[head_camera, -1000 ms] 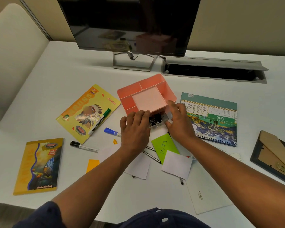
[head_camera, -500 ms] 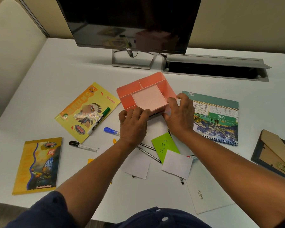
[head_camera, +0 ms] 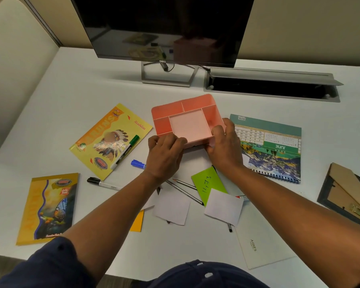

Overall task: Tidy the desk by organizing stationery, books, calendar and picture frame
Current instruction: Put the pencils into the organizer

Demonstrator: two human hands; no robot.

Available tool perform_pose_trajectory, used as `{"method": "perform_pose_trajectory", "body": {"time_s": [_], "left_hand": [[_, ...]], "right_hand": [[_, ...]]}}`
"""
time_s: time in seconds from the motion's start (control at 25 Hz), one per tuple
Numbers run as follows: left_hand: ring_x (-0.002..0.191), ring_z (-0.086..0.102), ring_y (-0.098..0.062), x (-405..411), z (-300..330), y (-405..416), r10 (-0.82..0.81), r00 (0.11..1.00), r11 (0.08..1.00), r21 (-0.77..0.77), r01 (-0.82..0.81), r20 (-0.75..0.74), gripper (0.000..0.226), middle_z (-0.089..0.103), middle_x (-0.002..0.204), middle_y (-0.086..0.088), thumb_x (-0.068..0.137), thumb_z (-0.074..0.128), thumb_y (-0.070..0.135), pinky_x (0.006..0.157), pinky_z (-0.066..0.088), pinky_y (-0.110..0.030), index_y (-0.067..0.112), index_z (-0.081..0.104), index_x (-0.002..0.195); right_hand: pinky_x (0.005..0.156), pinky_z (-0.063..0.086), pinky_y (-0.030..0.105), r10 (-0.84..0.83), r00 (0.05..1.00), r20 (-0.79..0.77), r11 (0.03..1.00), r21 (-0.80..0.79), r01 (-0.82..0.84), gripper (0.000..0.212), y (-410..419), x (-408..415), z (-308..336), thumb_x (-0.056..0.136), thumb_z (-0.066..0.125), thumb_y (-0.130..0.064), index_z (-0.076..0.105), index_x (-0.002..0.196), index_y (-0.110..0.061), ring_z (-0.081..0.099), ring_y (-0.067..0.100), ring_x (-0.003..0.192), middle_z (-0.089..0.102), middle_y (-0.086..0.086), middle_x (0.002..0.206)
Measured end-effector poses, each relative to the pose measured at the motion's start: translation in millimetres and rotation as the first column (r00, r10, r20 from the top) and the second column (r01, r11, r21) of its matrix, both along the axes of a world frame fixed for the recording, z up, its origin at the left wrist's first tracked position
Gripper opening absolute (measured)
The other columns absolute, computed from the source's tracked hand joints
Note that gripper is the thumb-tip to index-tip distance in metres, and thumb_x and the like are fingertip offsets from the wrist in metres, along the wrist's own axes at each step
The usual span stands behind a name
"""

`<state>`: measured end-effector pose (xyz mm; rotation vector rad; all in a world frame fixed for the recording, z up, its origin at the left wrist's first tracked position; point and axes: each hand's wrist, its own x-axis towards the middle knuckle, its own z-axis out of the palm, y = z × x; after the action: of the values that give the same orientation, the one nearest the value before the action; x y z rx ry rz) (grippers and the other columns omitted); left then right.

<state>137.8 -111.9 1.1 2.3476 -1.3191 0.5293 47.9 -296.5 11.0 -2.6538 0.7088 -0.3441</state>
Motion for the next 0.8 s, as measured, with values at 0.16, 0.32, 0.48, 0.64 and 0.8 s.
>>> {"method": "perform_pose_trajectory", "body": {"time_s": [0.16, 0.32, 0.48, 0.64, 0.8], "left_hand": [[0.084, 0.056, -0.030, 12.4, 0.7, 12.1, -0.031, 0.999, 0.999, 0.008, 0.031, 0.008, 0.034, 0.058, 0.091, -0.009, 0.085, 0.073, 0.011, 0.082, 0.031, -0.040, 0.018, 0.051, 0.109], [0.083, 0.054, -0.029, 21.1, 3.1, 24.2, -0.045, 0.999, 0.999, 0.022, 0.044, 0.018, 0.033, 0.056, 0.091, -0.008, 0.083, 0.074, 0.010, 0.082, 0.030, -0.041, 0.018, 0.050, 0.105], [0.085, 0.054, -0.029, 20.0, 10.2, 27.7, -0.050, 0.999, 0.997, 0.052, 0.050, 0.006, 0.038, 0.055, 0.092, -0.008, 0.081, 0.076, 0.007, 0.083, 0.030, -0.040, 0.019, 0.048, 0.104], [0.102, 0.053, -0.032, 6.8, 15.6, 29.9, 0.010, 0.999, 0.997, 0.078, -0.007, -0.034, 0.039, 0.056, 0.117, -0.011, 0.084, 0.069, 0.009, 0.086, 0.032, -0.041, 0.019, 0.051, 0.116], [0.100, 0.053, -0.032, -27.6, 17.0, 42.2, -0.008, 0.990, 0.999, 0.049, 0.015, -0.138, 0.034, 0.058, 0.117, -0.013, 0.080, 0.074, 0.008, 0.078, 0.045, -0.043, 0.013, 0.058, 0.109]], "right_hand": [[0.083, 0.052, 0.048, 0.018, 1.000, 0.010, 0.999, 0.026, -0.018, 0.030, 9.3, -11.2, 3.5, 0.078, 0.073, -0.011, 0.056, 0.102, -0.008, 0.056, 0.046, 0.106, 0.046, 0.023, 0.137], [0.086, 0.053, 0.046, 0.032, 0.999, -0.040, 0.998, 0.061, -0.029, 0.023, 21.0, -27.1, 6.7, 0.085, 0.071, -0.015, 0.057, 0.102, -0.010, 0.055, 0.043, 0.109, 0.043, 0.019, 0.141], [0.085, 0.053, 0.041, 0.058, 0.993, -0.100, 0.992, 0.121, -0.046, 0.026, 25.9, -39.6, 13.1, 0.088, 0.069, -0.013, 0.057, 0.111, -0.011, 0.056, 0.040, 0.113, 0.037, 0.017, 0.149], [0.096, 0.052, 0.042, 0.079, 0.993, -0.090, 0.977, 0.203, -0.060, 0.061, 30.2, -56.1, 13.6, 0.090, 0.067, -0.009, 0.041, 0.143, -0.022, 0.046, 0.036, 0.132, 0.023, 0.012, 0.160], [0.094, 0.048, 0.044, 0.034, 0.999, 0.013, 0.989, 0.142, -0.036, 0.049, 46.6, -77.6, 13.5, 0.086, 0.070, -0.013, 0.051, 0.130, -0.022, 0.051, 0.029, 0.120, 0.049, 0.007, 0.136]]}}
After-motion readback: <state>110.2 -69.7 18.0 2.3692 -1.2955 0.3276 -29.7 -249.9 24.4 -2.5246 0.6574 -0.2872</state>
